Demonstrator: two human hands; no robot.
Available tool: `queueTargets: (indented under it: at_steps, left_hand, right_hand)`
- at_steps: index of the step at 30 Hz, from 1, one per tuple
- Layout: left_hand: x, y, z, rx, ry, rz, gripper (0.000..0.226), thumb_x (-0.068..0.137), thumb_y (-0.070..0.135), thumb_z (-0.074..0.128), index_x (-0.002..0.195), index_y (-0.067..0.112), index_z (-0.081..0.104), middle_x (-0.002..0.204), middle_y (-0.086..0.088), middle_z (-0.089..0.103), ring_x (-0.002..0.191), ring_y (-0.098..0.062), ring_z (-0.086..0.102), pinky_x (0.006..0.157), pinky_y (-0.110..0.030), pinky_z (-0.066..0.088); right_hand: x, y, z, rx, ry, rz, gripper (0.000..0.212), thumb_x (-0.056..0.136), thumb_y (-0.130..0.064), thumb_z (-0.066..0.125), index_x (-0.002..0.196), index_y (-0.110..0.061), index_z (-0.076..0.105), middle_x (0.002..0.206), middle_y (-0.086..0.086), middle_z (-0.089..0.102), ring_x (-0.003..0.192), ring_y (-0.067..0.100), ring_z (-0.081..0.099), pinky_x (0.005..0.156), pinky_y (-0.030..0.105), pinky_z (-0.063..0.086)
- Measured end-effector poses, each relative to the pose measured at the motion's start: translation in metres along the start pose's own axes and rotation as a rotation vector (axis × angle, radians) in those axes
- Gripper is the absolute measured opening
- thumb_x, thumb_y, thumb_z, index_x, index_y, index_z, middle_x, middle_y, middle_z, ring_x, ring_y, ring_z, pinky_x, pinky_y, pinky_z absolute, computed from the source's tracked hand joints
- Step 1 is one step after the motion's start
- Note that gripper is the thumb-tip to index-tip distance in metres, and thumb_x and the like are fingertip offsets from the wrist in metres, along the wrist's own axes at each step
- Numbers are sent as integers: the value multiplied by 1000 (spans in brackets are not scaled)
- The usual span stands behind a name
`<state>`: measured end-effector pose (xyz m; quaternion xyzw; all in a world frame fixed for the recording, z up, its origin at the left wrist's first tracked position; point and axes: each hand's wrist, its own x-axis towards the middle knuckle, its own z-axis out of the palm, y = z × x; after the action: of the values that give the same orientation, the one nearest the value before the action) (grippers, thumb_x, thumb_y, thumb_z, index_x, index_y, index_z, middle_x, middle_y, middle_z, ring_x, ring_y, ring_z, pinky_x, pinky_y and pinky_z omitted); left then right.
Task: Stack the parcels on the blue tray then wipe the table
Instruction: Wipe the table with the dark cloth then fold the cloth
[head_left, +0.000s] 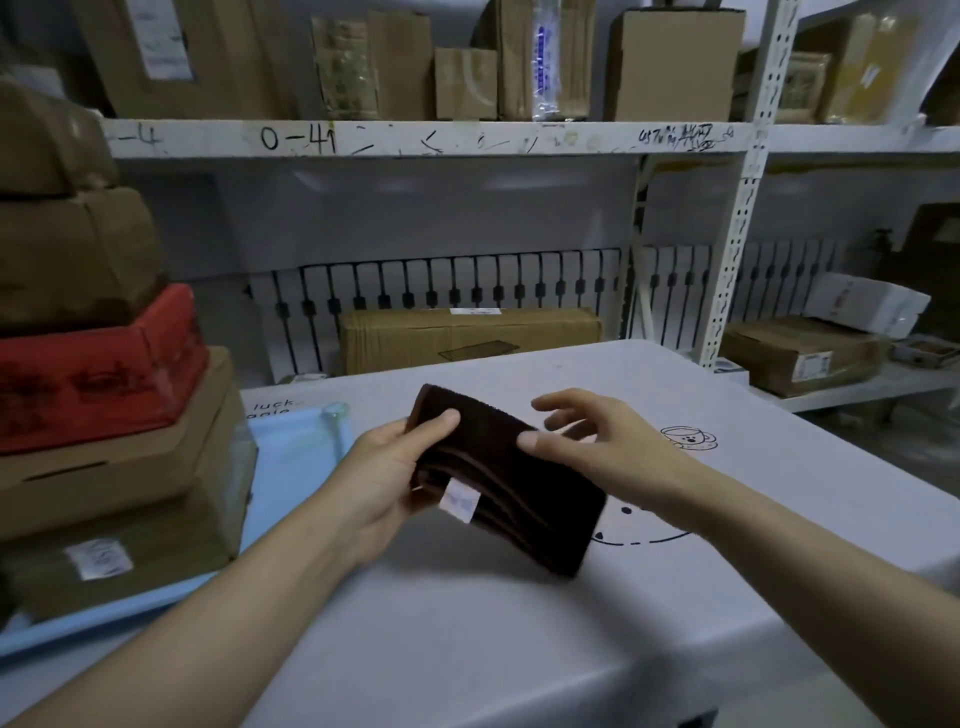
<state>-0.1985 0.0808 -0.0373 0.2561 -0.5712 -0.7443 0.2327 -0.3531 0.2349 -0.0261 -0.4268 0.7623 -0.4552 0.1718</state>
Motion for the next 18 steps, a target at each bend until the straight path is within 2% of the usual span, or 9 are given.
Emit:
queueTargets:
  at_steps: [2,4,5,7,9,12,14,16,18]
  left_hand:
    - [-3,3,3,27,-14,13,27,89,24,68,108,6,71,100,-17,75,80,-23,71,65,-29,57]
    - [-5,4,5,46,-15,18,24,89,25,68,104,7,71,94,-16,75,75,-22,71,64,-30,56]
    - [-6,5,5,40,-11,15,24,89,25,68,105,7,70,95,-17,75,77,-23,71,66,-31,56]
    - [-9,9,5,-37,-18,14,27,88,24,68,107,5,70,100,-18,75,82,-24,71,70,-33,59]
    - [-12,12,5,-132,-56,53,40,79,24,72,114,5,67,103,-15,74,88,-23,71,78,-35,61]
    - [-15,9,8,-54,-3,145,62,63,20,82,119,6,60,111,-14,72,95,-20,73,85,-32,59]
    - [-16,6,11,54,48,185,48,70,15,84,112,3,63,111,-18,72,94,-21,74,84,-30,58]
    - [-18,5,14,125,43,208,21,82,12,77,99,1,69,105,-18,74,88,-20,75,79,-28,60]
    - [-17,6,17,156,47,224,8,89,11,69,91,4,67,95,-15,74,81,-17,74,72,-28,60]
  right_hand:
    - [-4,-2,15,-8,-66,-82,56,75,-51,80,126,-37,61,118,-11,62,107,5,60,89,25,52]
    - [-4,-6,26,0,-124,-117,54,76,-45,83,124,-33,63,116,-9,66,103,5,63,84,23,54]
    - [-2,-7,30,24,-141,-117,48,78,-40,82,122,-29,65,112,-6,69,98,9,67,77,22,55]
    - [1,-11,34,65,-133,-128,27,87,-27,76,112,-20,71,101,5,74,90,22,71,73,33,59]
    - [2,-14,37,81,-95,-149,13,95,-18,65,103,-12,73,96,14,75,89,32,71,77,44,59]
    - [2,-20,37,170,-59,-131,22,102,-17,54,101,-8,74,94,17,76,80,25,73,72,38,61]
    - [1,-22,35,209,-63,-99,27,104,-21,50,101,-9,74,91,14,77,75,17,71,68,32,59]
    - [-1,-22,33,226,-82,-72,32,106,-23,46,101,-6,73,84,9,75,73,16,69,67,30,56]
    - [-2,-21,30,252,-78,-48,35,107,-23,43,103,-4,71,84,7,72,74,16,66,64,27,53]
